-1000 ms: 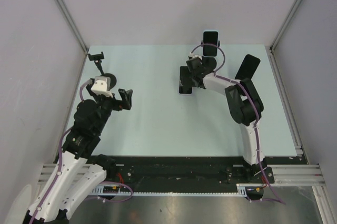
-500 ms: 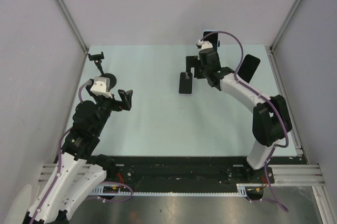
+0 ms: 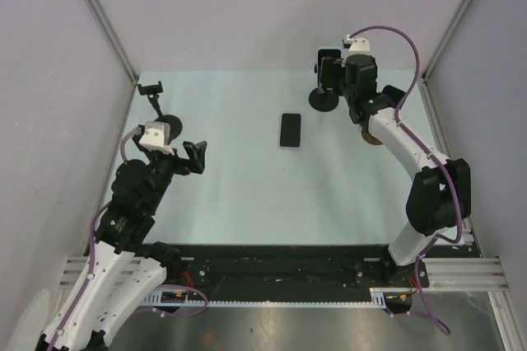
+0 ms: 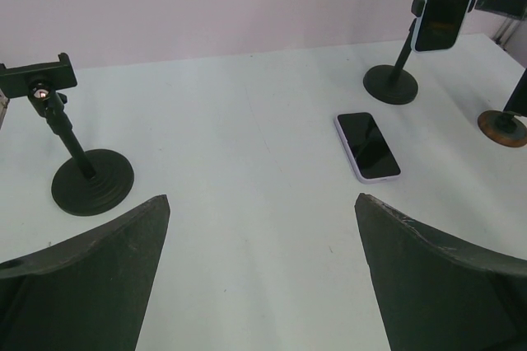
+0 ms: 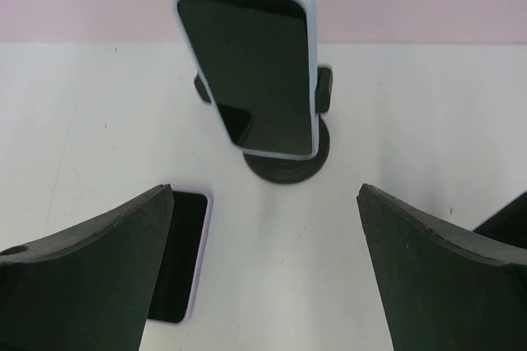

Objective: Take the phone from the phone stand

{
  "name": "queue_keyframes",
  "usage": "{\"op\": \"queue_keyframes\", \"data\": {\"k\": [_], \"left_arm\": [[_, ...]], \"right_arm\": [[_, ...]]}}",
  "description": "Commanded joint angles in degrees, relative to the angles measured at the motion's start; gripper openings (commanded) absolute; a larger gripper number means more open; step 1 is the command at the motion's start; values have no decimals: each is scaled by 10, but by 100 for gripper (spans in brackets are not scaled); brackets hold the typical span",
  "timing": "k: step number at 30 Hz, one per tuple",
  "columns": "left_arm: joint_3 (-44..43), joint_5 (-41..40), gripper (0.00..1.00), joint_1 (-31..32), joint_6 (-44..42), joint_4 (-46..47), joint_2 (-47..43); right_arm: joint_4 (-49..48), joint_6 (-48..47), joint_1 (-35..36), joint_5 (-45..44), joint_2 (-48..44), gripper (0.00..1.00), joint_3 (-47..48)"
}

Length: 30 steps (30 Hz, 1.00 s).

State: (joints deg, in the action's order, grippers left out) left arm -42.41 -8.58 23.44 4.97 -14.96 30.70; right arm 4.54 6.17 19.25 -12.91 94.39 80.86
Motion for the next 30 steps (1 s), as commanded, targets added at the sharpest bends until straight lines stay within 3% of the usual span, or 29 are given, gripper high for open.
{"op": "queue_keyframes", "data": {"k": [1,11,24,27,30], "left_arm": [[1,14,100,-1,-12,7,2],[1,14,100,-1,-13,7,13],[1,18,100,-1,-13,7,17],[1,17,100,-1,-14,8,17],[2,17,100,-1,-13,8,16]], "right_arm": [[-58,-30,-3,-33,40,100,73],[-79,-59,-4,-63,163,100,204],[-131,-98,9,-149,245,100,243],[-151,-113,8,-159,251,92,244],[-159,-122,10,-162,250,74,246]]}}
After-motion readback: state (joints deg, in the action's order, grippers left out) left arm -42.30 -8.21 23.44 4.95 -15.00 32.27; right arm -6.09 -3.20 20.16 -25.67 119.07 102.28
